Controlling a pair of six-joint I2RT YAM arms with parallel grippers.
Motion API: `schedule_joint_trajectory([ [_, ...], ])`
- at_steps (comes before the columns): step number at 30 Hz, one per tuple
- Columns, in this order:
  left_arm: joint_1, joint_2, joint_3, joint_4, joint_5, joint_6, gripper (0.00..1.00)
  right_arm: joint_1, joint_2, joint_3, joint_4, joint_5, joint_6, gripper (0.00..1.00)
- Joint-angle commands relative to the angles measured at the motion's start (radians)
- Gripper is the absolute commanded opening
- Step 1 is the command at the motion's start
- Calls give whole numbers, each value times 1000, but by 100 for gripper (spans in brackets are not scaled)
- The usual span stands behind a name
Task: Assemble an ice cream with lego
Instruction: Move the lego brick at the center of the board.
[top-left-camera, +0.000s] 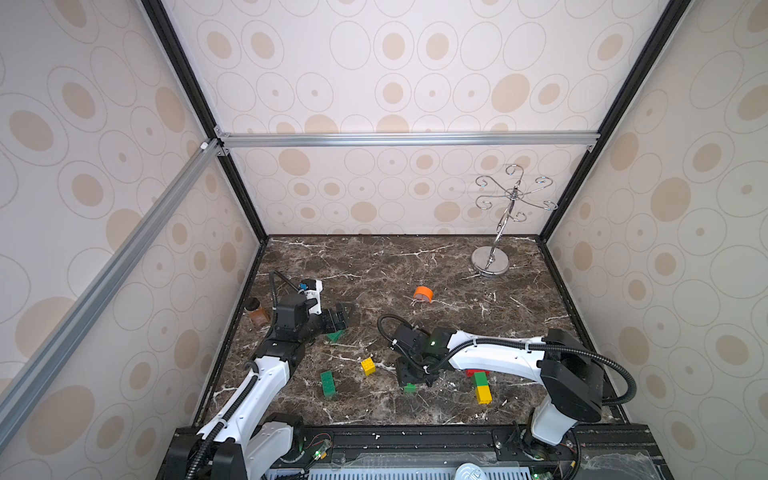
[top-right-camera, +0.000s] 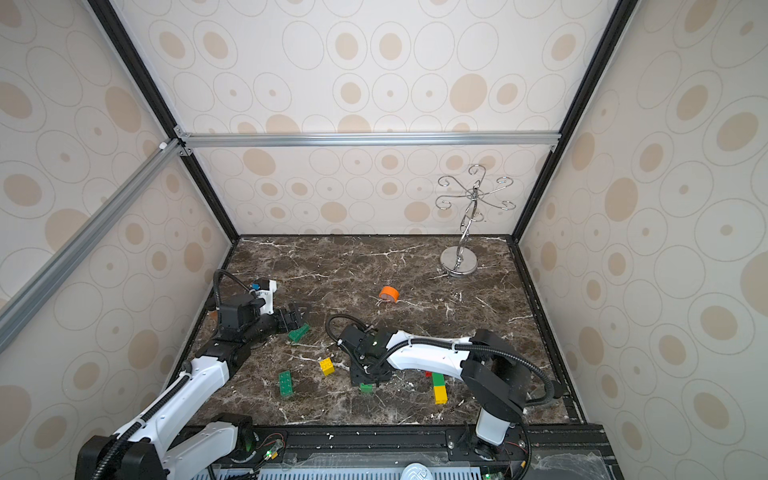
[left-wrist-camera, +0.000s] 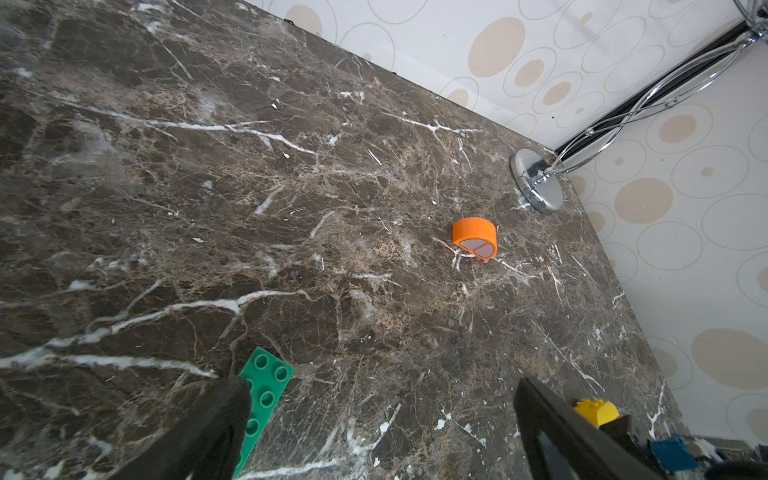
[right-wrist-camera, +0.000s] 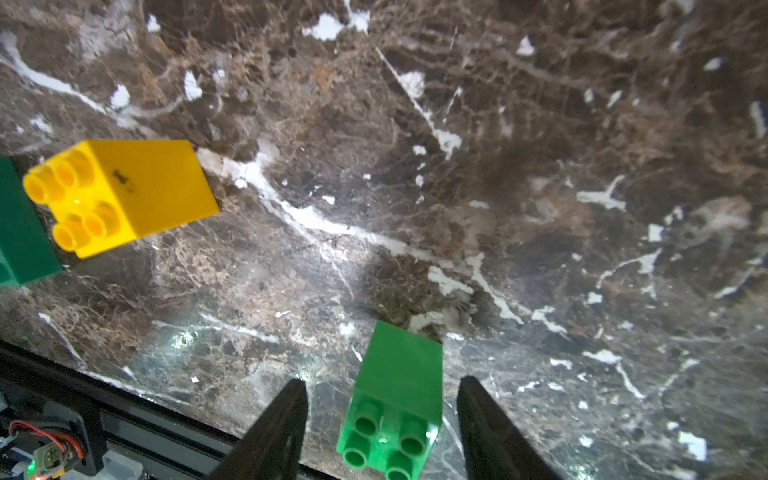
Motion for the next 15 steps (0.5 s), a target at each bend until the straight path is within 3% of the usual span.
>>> schedule_joint_trajectory([
  [1, -5, -16, 0, -16, 1, 20, 100, 24, 15, 11, -81, -6, 37, 57],
  [10, -4, -28, -3, -21, -3, 21, 100, 24, 65, 57, -92, 8, 20, 52],
  [15, -4, -34, -2, -29, -14, 25, 100, 25, 94, 93, -118, 31, 12, 36],
])
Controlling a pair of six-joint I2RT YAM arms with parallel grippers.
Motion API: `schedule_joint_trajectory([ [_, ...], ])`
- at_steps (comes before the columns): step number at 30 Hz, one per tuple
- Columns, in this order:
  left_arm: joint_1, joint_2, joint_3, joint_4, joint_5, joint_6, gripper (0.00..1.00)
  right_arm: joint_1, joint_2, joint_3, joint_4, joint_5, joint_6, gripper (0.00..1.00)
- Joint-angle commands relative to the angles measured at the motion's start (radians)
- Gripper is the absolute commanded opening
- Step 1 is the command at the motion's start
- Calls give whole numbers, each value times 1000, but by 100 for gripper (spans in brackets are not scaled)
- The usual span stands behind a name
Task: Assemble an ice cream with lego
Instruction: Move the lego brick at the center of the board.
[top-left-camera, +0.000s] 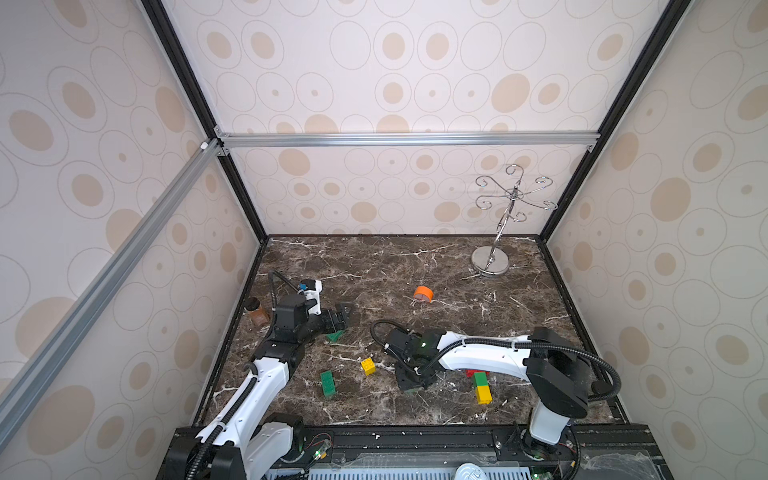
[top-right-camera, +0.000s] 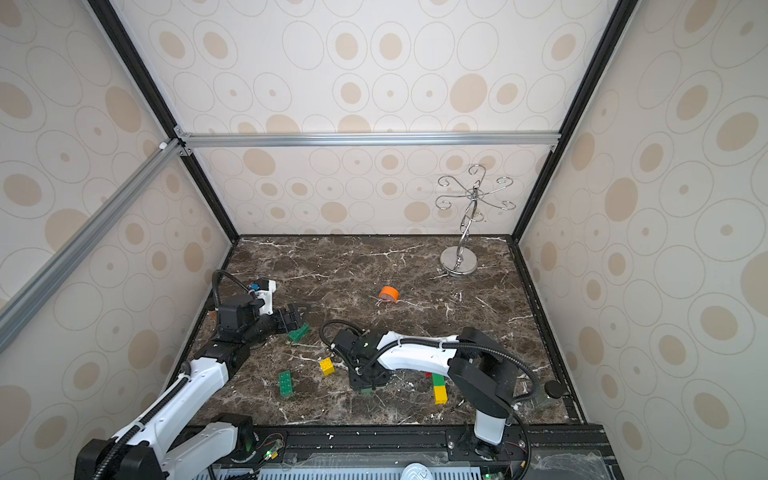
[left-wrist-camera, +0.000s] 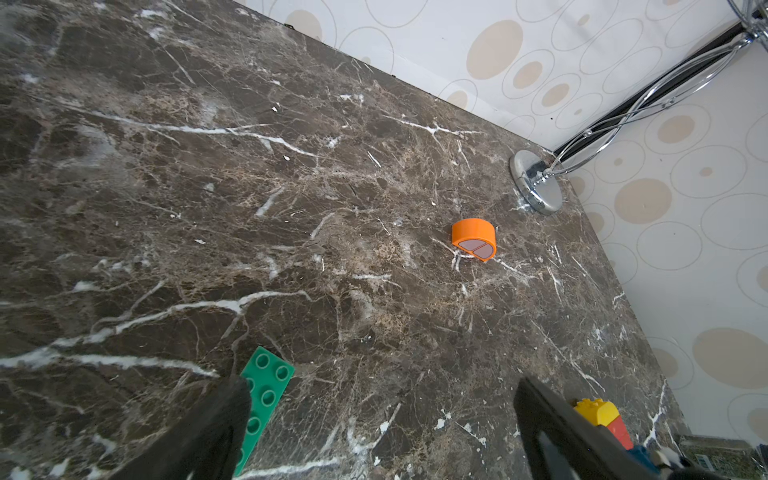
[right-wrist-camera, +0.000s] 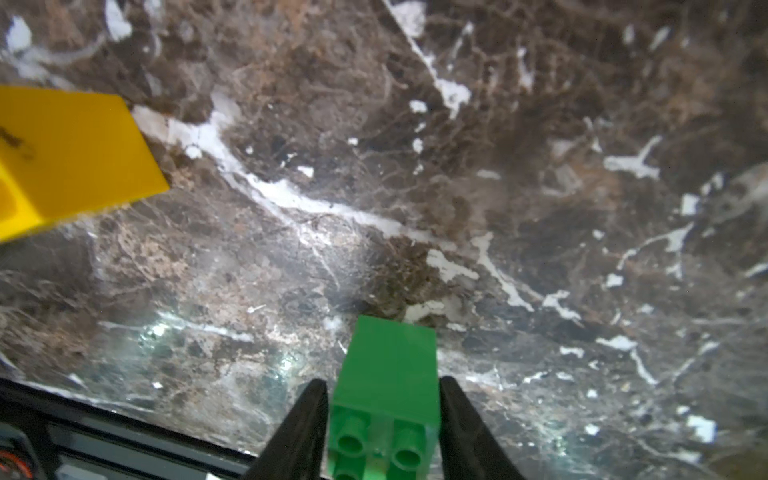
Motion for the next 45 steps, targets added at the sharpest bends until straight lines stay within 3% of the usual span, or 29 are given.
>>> schedule_joint_trajectory([
  [1, -3, -17, 1, -22, -11, 22, 100, 3, 21, 32, -50, 27, 4, 33],
  [12, -2, -20, -1, -20, -22, 16, 100, -96, 98, 77, -27, 87, 25, 21],
  [24, -2, -37, -5, -30, -33, 16, 100, -212, 227, 207, -58, 49, -59, 22],
  [27, -2, -37, -4, -32, -35, 18, 100, -214, 256, 236, -81, 37, -74, 31],
  [30, -2, -35, -4, -32, -35, 18, 100, -218, 261, 236, -81, 24, -77, 50],
  [34, -2, -31, -6, -37, -50, 13, 100, -219, 240, 233, -81, 25, -76, 65],
  [40, -11, -46, -17, -67, -71, -12, 100, -221, 146, 205, -49, 13, -80, 77],
  [45, -54, -63, -25, -110, -117, -46, 100, -221, 59, 186, -70, 2, -107, 82],
])
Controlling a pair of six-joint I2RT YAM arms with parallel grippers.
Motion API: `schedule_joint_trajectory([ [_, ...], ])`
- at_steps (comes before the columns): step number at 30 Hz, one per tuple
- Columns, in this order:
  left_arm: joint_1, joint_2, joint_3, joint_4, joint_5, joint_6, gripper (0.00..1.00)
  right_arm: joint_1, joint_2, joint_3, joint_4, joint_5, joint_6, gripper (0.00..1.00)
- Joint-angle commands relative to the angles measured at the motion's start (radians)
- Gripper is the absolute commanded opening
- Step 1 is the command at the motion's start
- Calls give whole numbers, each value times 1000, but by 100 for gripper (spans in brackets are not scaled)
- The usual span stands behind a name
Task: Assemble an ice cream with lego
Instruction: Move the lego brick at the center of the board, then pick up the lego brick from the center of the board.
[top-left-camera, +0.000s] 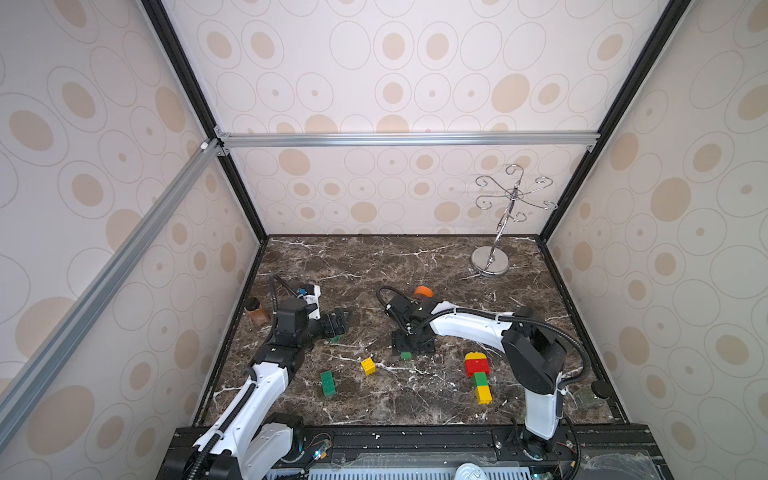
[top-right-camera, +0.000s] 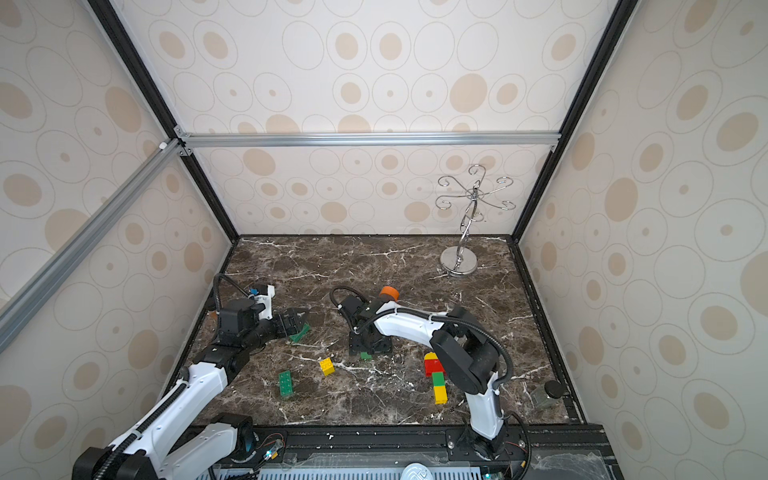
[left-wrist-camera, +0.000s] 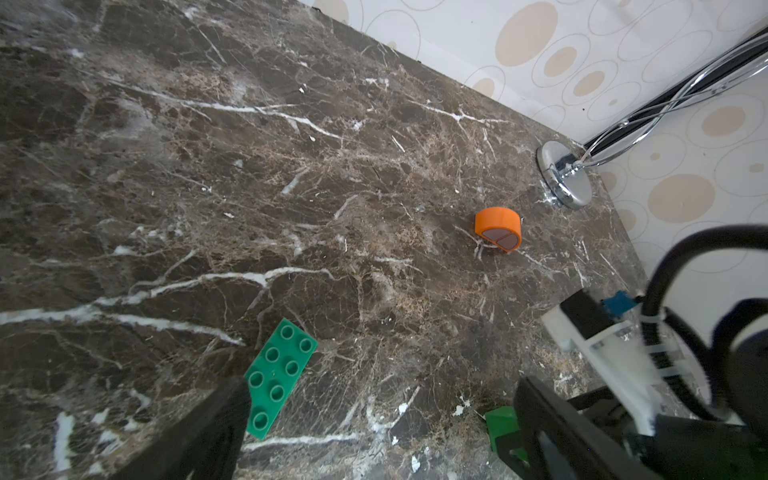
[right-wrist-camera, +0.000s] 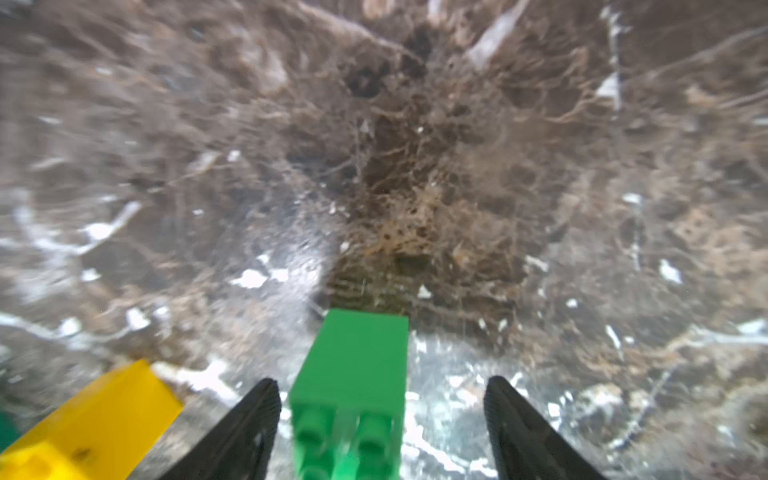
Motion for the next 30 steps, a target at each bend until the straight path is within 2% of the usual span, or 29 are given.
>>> schedule_joint_trajectory([
  [1, -44, -22, -1, -51, -52, -49, 100, -6, -98, -24, -28, 0, -15, 82],
  [10, -259, 26, 18, -156, -191, -314, 100, -72, -332, -142, -47, -30, -106, 87],
  [14, -362, 84, 102, -291, -262, -413, 100, -134, -431, -202, -71, -35, -173, 89],
  [21, -493, 273, 258, -503, -272, -499, 100, -267, -562, -285, -108, -89, -276, 89],
  [30, -530, 356, 303, -651, -269, -589, 79, -336, -663, -346, -130, -120, -305, 90],
])
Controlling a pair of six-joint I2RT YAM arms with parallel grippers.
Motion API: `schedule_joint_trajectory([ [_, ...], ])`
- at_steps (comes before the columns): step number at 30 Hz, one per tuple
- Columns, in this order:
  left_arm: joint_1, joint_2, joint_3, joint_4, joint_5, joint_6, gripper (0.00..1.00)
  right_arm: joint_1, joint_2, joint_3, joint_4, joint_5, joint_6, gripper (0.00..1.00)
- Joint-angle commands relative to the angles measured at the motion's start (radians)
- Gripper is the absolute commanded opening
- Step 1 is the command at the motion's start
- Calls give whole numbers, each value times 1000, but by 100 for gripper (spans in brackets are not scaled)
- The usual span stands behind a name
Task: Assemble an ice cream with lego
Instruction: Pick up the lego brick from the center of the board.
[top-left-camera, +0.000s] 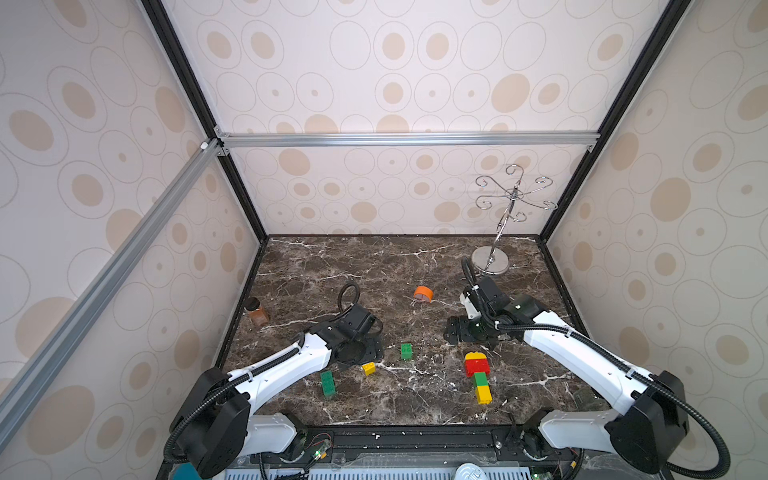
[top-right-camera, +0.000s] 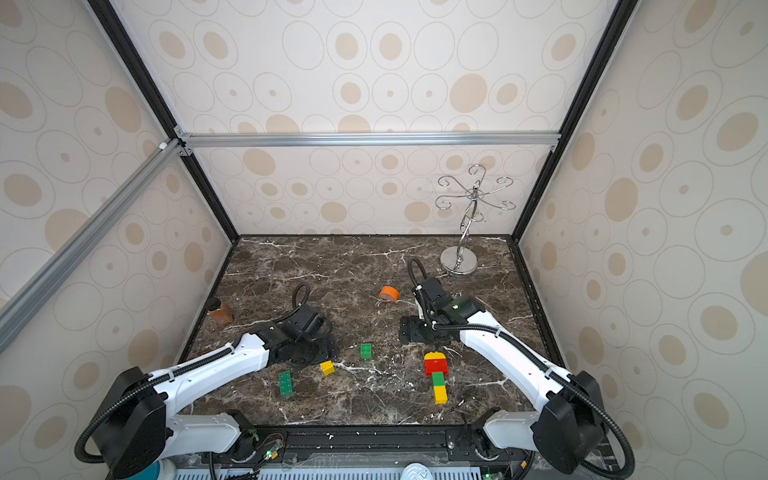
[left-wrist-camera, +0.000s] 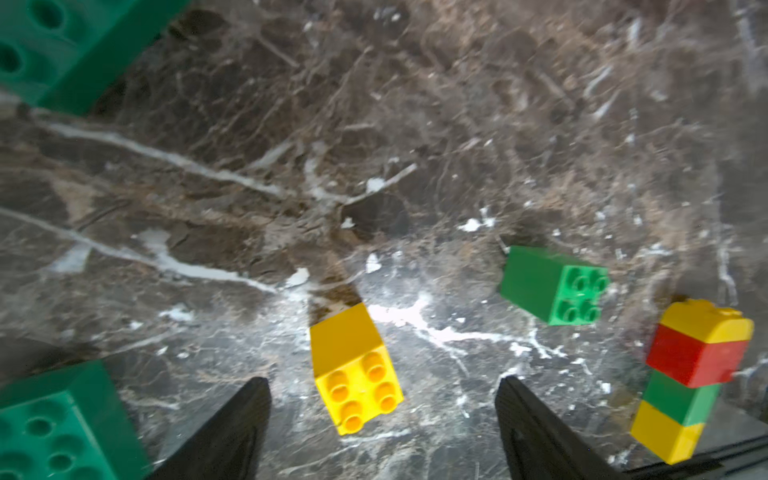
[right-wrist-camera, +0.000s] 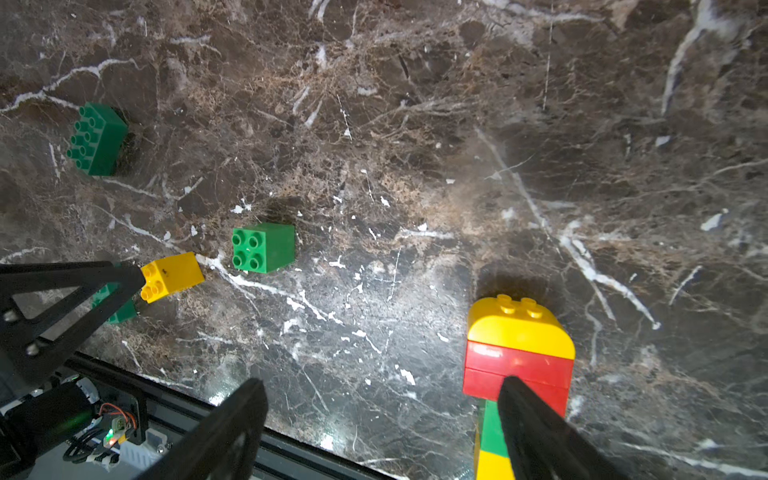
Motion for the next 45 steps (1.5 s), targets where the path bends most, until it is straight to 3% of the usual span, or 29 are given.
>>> schedule_joint_trajectory([
  [1, -9, 11, 37, -108, -27, -79, 77, -11, -34, -25, -31, -22, -21, 90],
  [6, -9, 55, 37, -75, 7, -132, 68, -27, -55, -46, -26, -25, -25, 91],
  [15, -12, 102, 55, -47, 25, -175, 65, -48, -67, -58, -23, -38, -39, 91],
  [21, -12, 126, 59, -26, 39, -183, 63, -57, -74, -71, -23, -46, -40, 91],
  [33, -22, 166, 82, -35, 42, -156, 46, -66, -104, -87, -31, -47, -39, 92],
  [42, -33, 184, 154, -73, 24, -99, 17, -83, -131, -108, -33, -53, -38, 92],
  [45, -53, 197, 240, -130, -11, -64, 15, -95, -142, -117, -37, -54, -41, 92],
])
